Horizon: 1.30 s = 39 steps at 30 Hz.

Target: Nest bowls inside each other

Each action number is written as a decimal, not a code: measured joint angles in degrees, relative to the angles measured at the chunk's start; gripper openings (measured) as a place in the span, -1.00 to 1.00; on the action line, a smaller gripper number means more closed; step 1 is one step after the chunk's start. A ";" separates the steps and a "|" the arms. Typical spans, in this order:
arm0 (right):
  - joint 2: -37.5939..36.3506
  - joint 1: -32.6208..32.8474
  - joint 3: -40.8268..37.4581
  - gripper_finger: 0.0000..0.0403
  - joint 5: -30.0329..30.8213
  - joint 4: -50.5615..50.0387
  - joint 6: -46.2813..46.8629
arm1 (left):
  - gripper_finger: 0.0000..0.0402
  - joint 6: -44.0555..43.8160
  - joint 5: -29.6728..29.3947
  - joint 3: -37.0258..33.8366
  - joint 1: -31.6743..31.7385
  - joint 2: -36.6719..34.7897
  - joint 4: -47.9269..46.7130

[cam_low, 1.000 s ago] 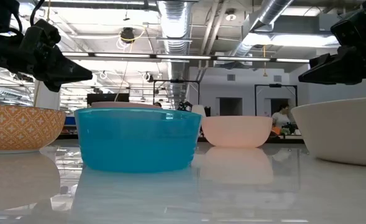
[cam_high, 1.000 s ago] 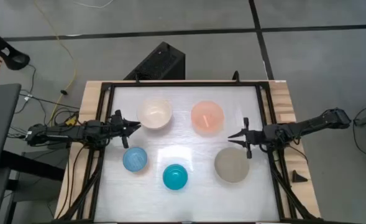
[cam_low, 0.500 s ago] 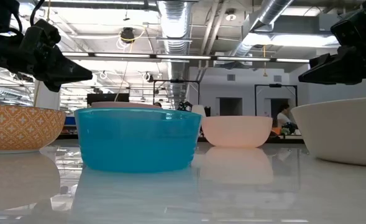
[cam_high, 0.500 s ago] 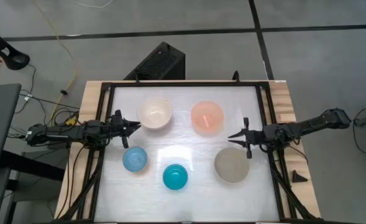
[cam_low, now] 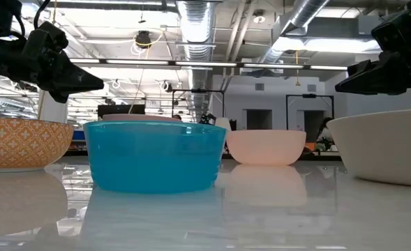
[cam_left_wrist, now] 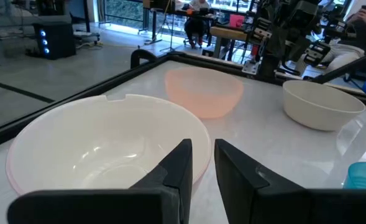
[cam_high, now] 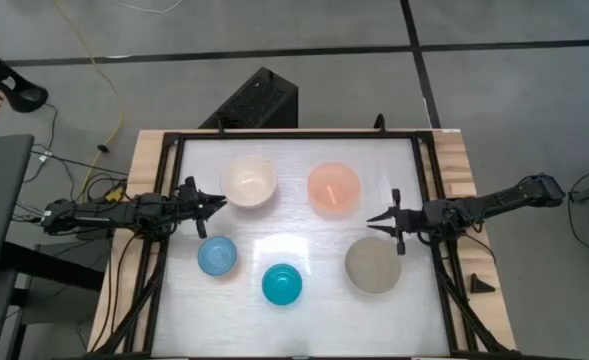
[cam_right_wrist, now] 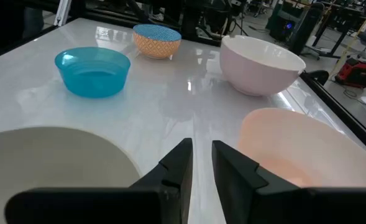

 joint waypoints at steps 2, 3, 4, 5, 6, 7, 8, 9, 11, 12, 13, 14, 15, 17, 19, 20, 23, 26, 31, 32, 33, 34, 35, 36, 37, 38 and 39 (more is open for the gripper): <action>0.02 0.00 0.00 -0.51 0.00 -0.01 0.00 | -0.72 0.00 -0.02 0.01 0.01 0.01 0.00; 0.01 0.01 0.00 -0.51 0.00 -0.02 -0.01 | -0.72 0.00 0.00 0.00 0.00 0.01 0.01; 0.00 -0.01 0.00 -0.51 -0.01 -0.02 -0.01 | -0.72 0.00 -0.02 0.02 0.01 0.01 0.00; 0.02 -0.01 0.00 -0.51 -0.01 -0.02 -0.01 | -0.72 0.00 -0.02 0.02 0.00 0.01 0.01; 0.01 0.00 0.00 -0.51 0.01 -0.02 0.00 | -0.72 0.00 -0.02 0.02 0.01 0.01 0.01; 0.01 0.00 0.00 -0.51 0.00 -0.01 0.00 | -0.72 0.00 -0.02 0.02 0.02 0.00 0.02; 0.02 0.01 0.00 -0.51 0.01 -0.01 -0.01 | -0.72 0.00 0.00 0.02 0.02 0.02 0.02; 0.02 0.01 0.00 -0.51 0.00 -0.02 -0.01 | -0.72 0.00 -0.02 0.02 0.02 0.02 0.00; 0.02 -0.01 0.00 -0.51 0.00 0.00 -0.01 | -0.72 0.00 -0.02 0.00 0.02 0.02 0.00; 0.02 0.01 0.00 -0.51 0.01 -0.02 -0.01 | -0.72 0.00 -0.02 0.01 0.01 0.00 0.00; 0.00 0.01 0.00 -0.51 0.01 -0.02 -0.01 | -0.72 0.00 0.00 0.01 0.01 0.02 0.00; 0.02 0.01 0.00 -0.51 -0.01 -0.01 -0.01 | -0.72 0.00 -0.01 0.02 0.01 0.02 0.02; 0.00 0.01 0.00 -0.51 0.00 0.01 0.00 | -0.72 0.00 -0.01 0.01 0.01 0.00 0.01; 0.02 0.01 0.00 -0.51 0.00 0.01 -0.01 | -0.72 0.00 -0.01 0.00 0.01 0.00 0.00; 0.01 0.00 0.00 -0.51 0.01 0.01 0.00 | -0.72 0.00 -0.02 0.02 0.00 0.01 0.01; 0.00 0.01 0.00 -0.51 0.01 -0.02 0.01 | -0.72 0.00 -0.02 0.00 0.02 0.01 0.02; 0.02 0.01 0.00 -0.51 0.00 -0.01 0.00 | -0.72 0.00 -0.02 0.02 0.02 0.02 0.02; 0.00 -0.01 0.00 -0.51 0.01 0.00 -0.01 | -0.72 0.00 -0.02 0.02 0.02 0.02 0.02; 0.01 0.01 0.00 -0.51 0.01 -0.01 -0.01 | -0.72 0.00 -0.04 0.02 0.01 0.01 0.03; 0.00 0.01 0.00 -0.51 0.01 0.01 -0.09 | -0.72 0.00 -0.22 0.00 0.00 0.02 0.07; 0.02 0.01 0.00 -0.51 0.01 0.00 -0.73 | -0.72 -0.01 -0.67 0.00 0.00 0.01 0.11; 0.01 0.00 0.00 -0.51 0.01 0.01 -1.96 | -0.72 -0.75 -0.89 0.00 0.02 0.02 0.20; 0.01 0.00 0.00 -0.51 0.00 0.01 -3.29 | -0.72 -3.94 -0.53 0.00 0.00 0.00 0.31; 0.00 0.01 0.00 -0.51 -0.01 -0.02 -4.37 | -0.72 -9.09 0.45 -0.04 0.00 0.00 0.48; 0.00 -0.01 0.00 -0.51 -0.01 0.01 -4.77 | -0.72 -15.23 1.55 -0.07 -0.02 0.00 0.74; 0.01 0.01 0.00 -0.51 -0.01 0.00 -4.78 | -0.72 -21.77 2.25 -0.10 -0.02 0.01 1.22; 0.00 -0.01 0.00 -0.51 -0.01 0.01 -4.50 | -0.72 -27.63 2.47 -0.11 -0.04 0.01 1.94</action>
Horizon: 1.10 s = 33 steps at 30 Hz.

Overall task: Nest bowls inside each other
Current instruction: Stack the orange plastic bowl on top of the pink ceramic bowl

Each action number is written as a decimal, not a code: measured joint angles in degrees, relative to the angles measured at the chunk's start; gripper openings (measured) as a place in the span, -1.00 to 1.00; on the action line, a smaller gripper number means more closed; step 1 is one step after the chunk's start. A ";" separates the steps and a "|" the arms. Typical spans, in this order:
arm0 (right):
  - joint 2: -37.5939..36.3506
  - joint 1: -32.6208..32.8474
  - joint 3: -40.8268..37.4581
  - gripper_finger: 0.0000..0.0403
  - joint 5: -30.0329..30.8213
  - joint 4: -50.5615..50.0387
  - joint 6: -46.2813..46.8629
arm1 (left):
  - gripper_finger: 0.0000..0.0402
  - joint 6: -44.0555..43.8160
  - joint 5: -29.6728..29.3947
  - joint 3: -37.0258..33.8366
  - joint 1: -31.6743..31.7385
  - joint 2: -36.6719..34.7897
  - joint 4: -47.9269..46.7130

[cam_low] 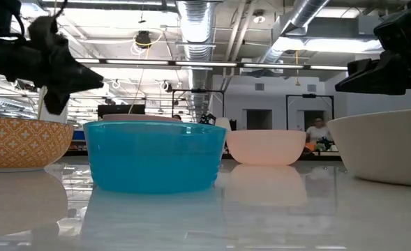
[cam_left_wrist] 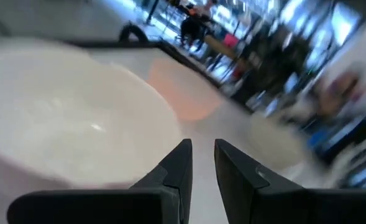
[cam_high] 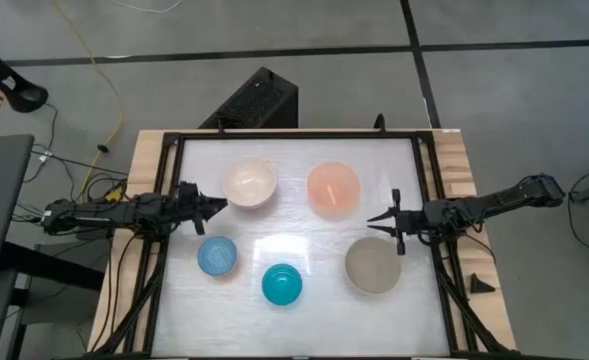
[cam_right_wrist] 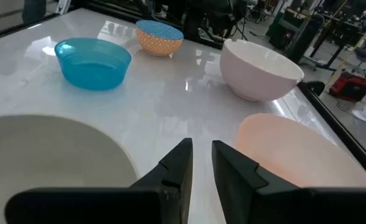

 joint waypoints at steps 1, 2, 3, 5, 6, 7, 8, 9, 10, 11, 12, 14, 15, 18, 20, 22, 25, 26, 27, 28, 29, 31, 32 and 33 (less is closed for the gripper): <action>0.01 0.00 0.00 -0.51 0.00 0.02 0.51 | -0.72 -5.26 -0.22 0.00 0.01 -0.01 0.69; 0.02 0.01 0.00 -0.51 0.00 0.20 1.29 | -0.72 -10.32 -0.44 0.00 0.01 -0.02 0.97; 0.02 -0.01 -0.01 -0.51 0.01 1.08 1.72 | -0.72 -14.85 -0.42 0.00 0.01 -0.02 0.92; 0.11 -0.53 -0.02 -0.51 0.17 5.31 0.30 | -0.72 -19.84 -0.46 0.00 0.01 0.01 0.74; 0.17 -0.96 -0.02 -0.51 0.13 7.85 0.26 | -0.72 -20.47 -0.34 0.00 0.01 0.01 0.97; 0.19 -1.38 -0.02 -0.51 0.07 10.83 1.64 | -0.72 -20.56 0.02 0.00 0.00 0.01 1.66; 0.19 -1.91 -0.02 -0.51 0.10 14.65 4.25 | -0.72 -20.19 0.49 0.00 -0.01 0.01 2.90; 0.17 -2.55 -0.02 -0.51 0.17 18.60 7.52 | -0.72 -19.32 1.12 0.00 -0.01 0.01 4.52; 0.17 -3.39 -0.02 -0.51 0.20 22.05 10.58 | -0.72 -17.99 1.71 0.00 -0.01 0.01 6.69; 0.16 -4.18 -0.02 -0.51 0.20 25.41 13.18 | -0.72 -16.12 1.77 0.00 -0.03 0.03 9.27; 0.15 -4.93 -0.02 -0.51 0.25 29.07 15.35 | -0.72 -14.20 1.65 0.00 -0.03 0.07 11.70; 0.26 -6.40 0.61 -0.51 1.06 34.11 18.63 | -0.72 -10.03 0.34 0.00 -0.01 0.17 16.35; 0.73 -7.17 1.58 -0.51 2.85 34.69 20.35 | -0.72 -7.64 -1.00 0.04 0.10 0.38 18.44; 4.00 -9.60 5.77 -0.51 6.00 32.60 23.32 | -0.74 -0.21 -7.19 1.14 1.13 1.67 20.35; 7.82 -11.13 9.06 -0.51 6.13 29.44 22.55 | -0.79 5.76 -8.87 3.13 2.67 3.42 19.07; 11.98 -12.99 12.31 -0.51 5.98 24.74 21.72 | -0.84 10.44 -8.86 5.86 4.91 5.88 16.21; 18.79 -16.82 18.01 -0.51 5.97 17.16 22.86 | -0.92 14.37 -9.47 11.03 9.26 9.76 7.16; 20.95 -18.42 20.02 -0.51 5.99 13.83 24.40 | -0.95 15.20 -10.17 12.96 10.91 11.01 3.37; 23.23 -19.99 22.17 -0.51 5.96 10.49 26.41 | -0.97 15.83 -11.02 14.83 12.70 12.12 -0.35; 25.48 -21.45 24.42 -0.51 5.74 6.81 28.41 | -0.98 16.23 -12.09 16.58 14.55 13.19 -3.95; 27.69 -23.05 26.51 -0.51 4.80 2.78 29.95 | -0.99 16.39 -13.00 18.13 16.46 14.15 -7.41; 31.79 -25.83 30.81 -0.49 1.74 -4.98 31.37 | -0.98 16.95 -13.77 20.96 20.22 15.77 -13.38; 33.77 -27.13 33.24 -0.47 0.69 -8.29 31.95 | -0.97 17.43 -13.71 22.11 21.92 16.36 -15.97; 35.82 -28.19 35.30 -0.45 -0.06 -12.01 31.99 | -0.95 18.01 -13.14 23.24 23.81 16.99 -18.32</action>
